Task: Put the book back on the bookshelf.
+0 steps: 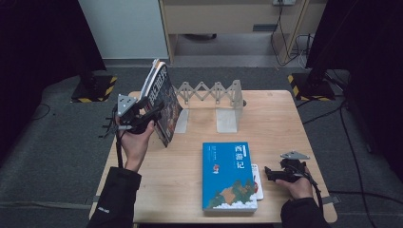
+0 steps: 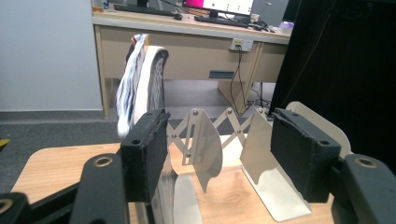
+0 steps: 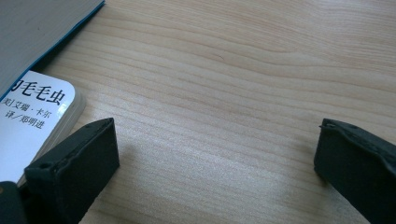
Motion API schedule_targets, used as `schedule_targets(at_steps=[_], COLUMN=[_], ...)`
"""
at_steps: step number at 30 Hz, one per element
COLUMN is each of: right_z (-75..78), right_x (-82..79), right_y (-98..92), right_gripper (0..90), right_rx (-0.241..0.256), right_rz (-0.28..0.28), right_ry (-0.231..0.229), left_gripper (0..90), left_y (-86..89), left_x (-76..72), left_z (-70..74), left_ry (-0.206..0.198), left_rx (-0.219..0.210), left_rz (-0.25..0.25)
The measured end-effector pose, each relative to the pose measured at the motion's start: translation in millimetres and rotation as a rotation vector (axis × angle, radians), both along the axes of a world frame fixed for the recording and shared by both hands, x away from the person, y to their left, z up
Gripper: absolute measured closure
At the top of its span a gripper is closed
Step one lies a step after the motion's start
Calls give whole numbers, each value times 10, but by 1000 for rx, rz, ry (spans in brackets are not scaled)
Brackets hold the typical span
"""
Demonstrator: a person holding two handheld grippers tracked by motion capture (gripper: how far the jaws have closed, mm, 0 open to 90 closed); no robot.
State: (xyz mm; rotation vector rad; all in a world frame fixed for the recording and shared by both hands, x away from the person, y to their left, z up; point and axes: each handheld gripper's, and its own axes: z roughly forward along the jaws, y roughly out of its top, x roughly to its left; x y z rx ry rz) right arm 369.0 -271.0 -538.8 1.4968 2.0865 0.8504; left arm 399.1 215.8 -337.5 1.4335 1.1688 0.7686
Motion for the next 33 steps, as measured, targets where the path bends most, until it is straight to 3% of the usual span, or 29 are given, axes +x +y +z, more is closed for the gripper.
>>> schedule_targets(at_steps=[9, 17, 23, 33], right_z=[-7, -7, -7, -7], right_x=[-9, -9, -9, -10], right_y=[-2, -2, -1, -4], right_gripper=[3, 3, 3, 5], right_rx=[4, 4, 4, 8], right_rz=[-2, -2, -4, -3], right_ry=[-10, -10, -10, -9], left_gripper=[337, 319, 316, 289], left_y=[88, 108, 52, -119], left_x=[-259, -409, -439, -433], left_z=[-121, -354, -567, -760], left_ry=[0, 53, 91, 126], left_rx=[17, 36, 51, 101], left_rz=[-39, -64, -83, -132])
